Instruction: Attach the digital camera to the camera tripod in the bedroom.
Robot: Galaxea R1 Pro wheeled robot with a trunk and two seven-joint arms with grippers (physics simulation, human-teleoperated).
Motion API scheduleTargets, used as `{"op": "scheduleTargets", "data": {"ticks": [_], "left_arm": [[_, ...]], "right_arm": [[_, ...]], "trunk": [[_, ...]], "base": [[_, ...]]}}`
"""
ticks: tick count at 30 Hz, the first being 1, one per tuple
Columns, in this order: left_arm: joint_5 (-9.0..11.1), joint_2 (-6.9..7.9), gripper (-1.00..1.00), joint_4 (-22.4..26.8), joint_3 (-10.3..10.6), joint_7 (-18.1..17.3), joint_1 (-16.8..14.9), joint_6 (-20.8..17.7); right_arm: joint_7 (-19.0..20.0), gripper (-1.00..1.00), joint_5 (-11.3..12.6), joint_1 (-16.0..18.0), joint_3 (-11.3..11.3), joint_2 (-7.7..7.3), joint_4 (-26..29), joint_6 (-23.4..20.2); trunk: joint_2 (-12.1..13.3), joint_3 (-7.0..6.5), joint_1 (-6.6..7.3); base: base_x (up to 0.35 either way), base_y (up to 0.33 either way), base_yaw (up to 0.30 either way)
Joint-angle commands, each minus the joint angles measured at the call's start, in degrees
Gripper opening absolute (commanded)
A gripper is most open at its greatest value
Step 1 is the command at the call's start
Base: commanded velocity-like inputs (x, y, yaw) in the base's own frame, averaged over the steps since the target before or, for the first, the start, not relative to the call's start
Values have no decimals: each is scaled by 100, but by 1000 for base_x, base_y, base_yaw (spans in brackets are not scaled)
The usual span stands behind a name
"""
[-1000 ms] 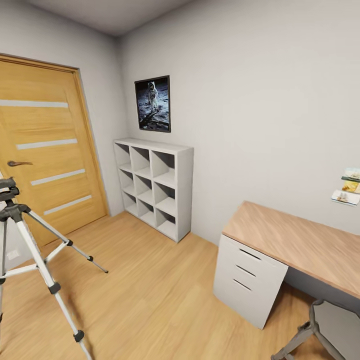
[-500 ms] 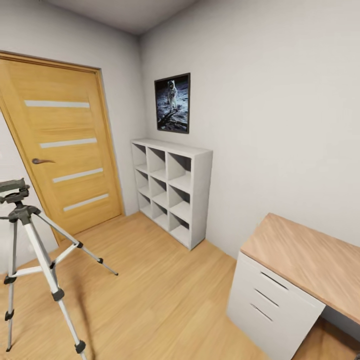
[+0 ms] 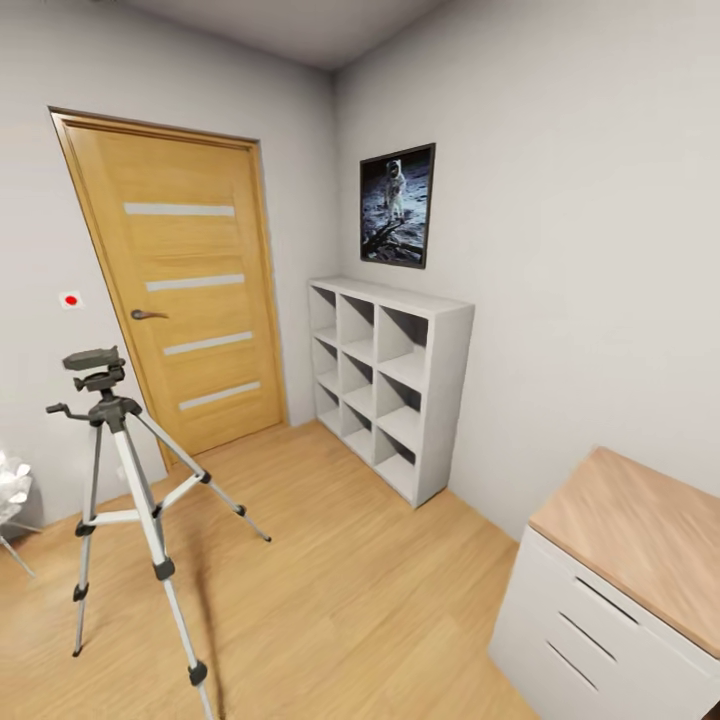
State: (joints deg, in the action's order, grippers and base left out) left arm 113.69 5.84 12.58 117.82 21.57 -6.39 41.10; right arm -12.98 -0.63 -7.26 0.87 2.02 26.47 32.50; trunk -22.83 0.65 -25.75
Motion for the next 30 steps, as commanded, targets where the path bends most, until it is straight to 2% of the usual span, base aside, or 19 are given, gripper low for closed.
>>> {"op": "scheduleTargets", "data": {"ticks": [1, 15, 22, 30], "left_arm": [[-5, 5, -100, 22, 48, 58, -9, 12], [-5, 5, -100, 25, 48, 58, -10, 12], [-5, 5, -100, 23, 48, 58, -10, 12], [-5, 5, -100, 22, 48, 58, -9, 12]], "right_arm": [[-29, 100, -8, -3, 10, 0, 9, -1], [-29, 100, -8, -3, 10, 3, 8, -3], [-29, 100, -6, -3, 10, 7, 7, -6], [-29, 100, -2, -3, 10, 7, 7, -7]], "trunk": [[-8, 7, -3], [-8, 7, -3], [-8, 7, -3], [-8, 7, -3]], "base": [[2, 0, 285], [25, -16, 285], [223, -159, 285], [333, -41, 285]]}}
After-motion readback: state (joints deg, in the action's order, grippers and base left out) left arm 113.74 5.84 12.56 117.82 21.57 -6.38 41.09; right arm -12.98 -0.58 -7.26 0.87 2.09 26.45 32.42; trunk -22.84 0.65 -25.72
